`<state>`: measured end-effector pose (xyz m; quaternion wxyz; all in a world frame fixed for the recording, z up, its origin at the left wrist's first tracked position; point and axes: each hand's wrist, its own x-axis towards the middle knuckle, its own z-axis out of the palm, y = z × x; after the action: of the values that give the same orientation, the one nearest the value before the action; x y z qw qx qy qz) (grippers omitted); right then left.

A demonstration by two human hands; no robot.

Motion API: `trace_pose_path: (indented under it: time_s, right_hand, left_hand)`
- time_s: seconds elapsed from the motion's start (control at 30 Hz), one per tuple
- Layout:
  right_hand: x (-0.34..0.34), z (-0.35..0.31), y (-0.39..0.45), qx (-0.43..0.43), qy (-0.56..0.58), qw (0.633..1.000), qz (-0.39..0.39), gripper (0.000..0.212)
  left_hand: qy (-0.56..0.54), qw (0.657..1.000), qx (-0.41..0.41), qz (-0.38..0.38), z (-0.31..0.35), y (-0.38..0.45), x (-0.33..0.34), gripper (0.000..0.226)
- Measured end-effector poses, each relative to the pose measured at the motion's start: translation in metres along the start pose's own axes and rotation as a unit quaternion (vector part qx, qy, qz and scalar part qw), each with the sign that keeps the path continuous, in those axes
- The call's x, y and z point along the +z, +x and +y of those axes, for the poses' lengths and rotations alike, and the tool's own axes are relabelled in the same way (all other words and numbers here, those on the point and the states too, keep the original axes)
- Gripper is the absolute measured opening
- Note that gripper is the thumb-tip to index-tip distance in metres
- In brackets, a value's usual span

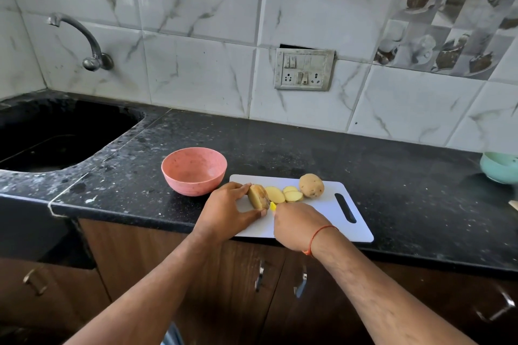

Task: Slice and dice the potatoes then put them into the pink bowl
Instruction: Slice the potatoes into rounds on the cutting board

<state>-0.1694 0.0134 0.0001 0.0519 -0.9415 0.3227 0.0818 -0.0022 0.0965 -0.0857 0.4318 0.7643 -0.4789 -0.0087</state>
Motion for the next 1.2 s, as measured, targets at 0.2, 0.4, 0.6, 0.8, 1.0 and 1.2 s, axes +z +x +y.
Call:
trace_pose_path:
  time_s: [0.2, 0.4, 0.6, 0.8, 1.0, 1.2]
  right_hand:
    - [-0.002, 0.002, 0.012, -0.009, -0.007, 0.999, -0.030, 0.025]
    - [-0.004, 0.008, 0.011, -0.016, -0.029, 0.998, -0.052, 0.027]
    - [-0.006, 0.004, 0.021, -0.025, -0.004, 0.998, -0.050, 0.029]
    - [-0.002, 0.014, 0.026, -0.017, -0.010, 0.998, -0.060, 0.020]
    - [-0.004, 0.005, 0.035, -0.044, -0.021, 0.996, -0.071, 0.034]
    - [0.000, 0.017, 0.035, -0.030, -0.013, 0.996, -0.088, 0.020]
  left_hand:
    - [0.009, 1.000, 0.008, 0.003, -0.001, 0.002, -0.001, 0.078]
    - [-0.004, 1.000, 0.000, 0.013, -0.003, 0.001, 0.003, 0.080]
    - [0.006, 1.000, 0.009, 0.022, -0.002, 0.003, -0.001, 0.082]
    - [0.001, 1.000, 0.002, 0.015, 0.000, 0.002, -0.001, 0.082]
    - [0.009, 1.000, 0.003, 0.024, -0.003, 0.005, -0.002, 0.078]
    - [0.010, 1.000, 0.000, 0.021, -0.005, 0.005, -0.001, 0.079]
